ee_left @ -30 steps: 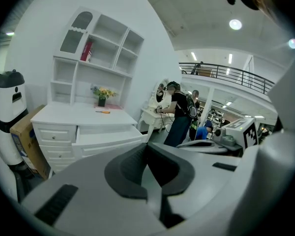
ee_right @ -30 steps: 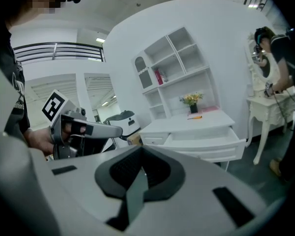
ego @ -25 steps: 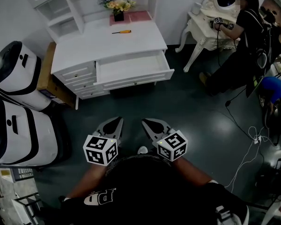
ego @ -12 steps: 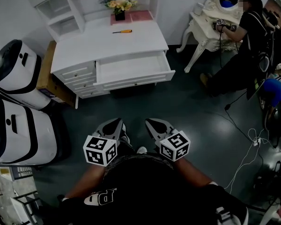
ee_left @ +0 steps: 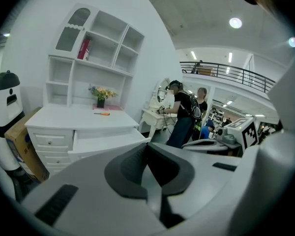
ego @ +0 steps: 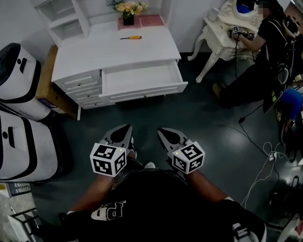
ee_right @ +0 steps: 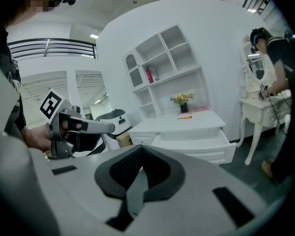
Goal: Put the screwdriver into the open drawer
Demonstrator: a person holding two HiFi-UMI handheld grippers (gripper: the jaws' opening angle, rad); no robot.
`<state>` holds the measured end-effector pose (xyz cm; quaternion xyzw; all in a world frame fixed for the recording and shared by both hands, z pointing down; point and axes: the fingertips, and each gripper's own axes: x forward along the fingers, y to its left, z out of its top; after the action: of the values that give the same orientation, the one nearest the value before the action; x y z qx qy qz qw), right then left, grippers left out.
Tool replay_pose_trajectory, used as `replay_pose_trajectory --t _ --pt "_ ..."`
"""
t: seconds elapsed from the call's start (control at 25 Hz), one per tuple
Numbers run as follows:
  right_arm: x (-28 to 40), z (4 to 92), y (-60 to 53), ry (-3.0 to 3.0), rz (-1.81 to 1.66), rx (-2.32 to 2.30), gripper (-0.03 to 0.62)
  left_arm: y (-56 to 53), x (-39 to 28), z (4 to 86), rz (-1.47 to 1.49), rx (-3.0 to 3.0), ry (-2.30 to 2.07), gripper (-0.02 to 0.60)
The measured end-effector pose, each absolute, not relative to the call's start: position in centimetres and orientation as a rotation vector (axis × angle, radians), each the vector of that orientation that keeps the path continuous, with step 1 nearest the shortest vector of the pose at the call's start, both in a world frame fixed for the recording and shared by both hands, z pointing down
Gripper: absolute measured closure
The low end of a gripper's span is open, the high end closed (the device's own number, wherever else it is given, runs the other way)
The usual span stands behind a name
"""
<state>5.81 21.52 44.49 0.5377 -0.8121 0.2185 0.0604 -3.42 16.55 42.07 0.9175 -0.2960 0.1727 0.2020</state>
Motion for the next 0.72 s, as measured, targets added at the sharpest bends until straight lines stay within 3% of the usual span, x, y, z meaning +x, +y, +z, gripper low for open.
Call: replay_pose_trajectory --t 0.72 --pt "4.1 45.3 9.8 -2.438 0.648 1.524 0.585 5.1 -5.1 43.8 0.502 2.513 -0.861 0.569"
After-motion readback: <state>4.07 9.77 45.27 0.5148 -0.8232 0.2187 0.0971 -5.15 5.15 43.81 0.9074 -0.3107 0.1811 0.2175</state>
